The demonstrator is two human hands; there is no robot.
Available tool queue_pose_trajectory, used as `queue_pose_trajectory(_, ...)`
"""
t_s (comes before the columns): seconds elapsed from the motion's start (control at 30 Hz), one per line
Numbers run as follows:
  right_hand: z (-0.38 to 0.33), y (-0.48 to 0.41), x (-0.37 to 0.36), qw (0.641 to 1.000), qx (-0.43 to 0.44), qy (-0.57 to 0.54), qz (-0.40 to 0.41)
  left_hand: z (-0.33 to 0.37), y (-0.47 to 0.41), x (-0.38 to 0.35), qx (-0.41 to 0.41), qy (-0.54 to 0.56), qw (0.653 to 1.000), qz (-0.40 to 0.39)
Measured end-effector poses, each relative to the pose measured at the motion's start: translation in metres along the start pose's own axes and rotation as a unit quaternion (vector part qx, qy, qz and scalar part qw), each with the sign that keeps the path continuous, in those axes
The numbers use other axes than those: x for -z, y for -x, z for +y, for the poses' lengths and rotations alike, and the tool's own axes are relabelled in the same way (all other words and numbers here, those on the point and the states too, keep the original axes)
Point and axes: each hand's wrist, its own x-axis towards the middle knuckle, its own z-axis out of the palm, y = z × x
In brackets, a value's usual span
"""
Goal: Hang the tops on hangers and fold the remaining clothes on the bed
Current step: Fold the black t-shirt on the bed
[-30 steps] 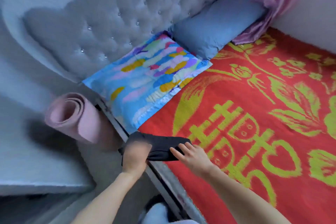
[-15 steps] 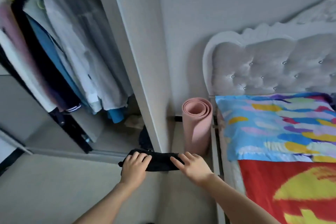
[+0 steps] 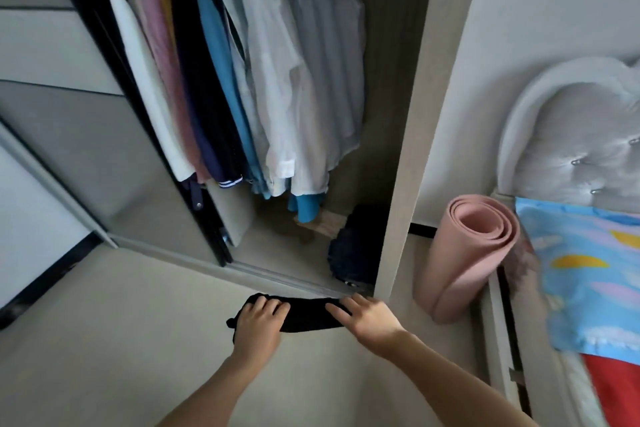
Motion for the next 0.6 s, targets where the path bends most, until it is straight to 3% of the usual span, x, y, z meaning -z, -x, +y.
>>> queue_pose_trajectory(0.17,-0.016,-0.049,-0.023,0.998,-0.009,-0.048,-0.034,-0.049,-0.005,-0.020,0.012,0.025,0.996,-0.085)
queue_pose_trajectory(0.37,0.000,-0.098,-0.062,0.993,-0.026,-0.086,-0.081,-0.084,-0.033,-0.060,-0.011,0.015,0.997,-0.080)
queue_pose_trajectory(0.5,0.019,-0.132,-0.090,0.985,-0.036,-0.123,-0.120,-0.105,-0.065,-0.085,-0.008,0.027,0.990,-0.139)
queue_pose_trajectory(0.6,0.042,-0.170,-0.127,0.980,-0.039,-0.142,-0.132,-0.130,-0.099,-0.126,-0.001,0.028,0.990,-0.140)
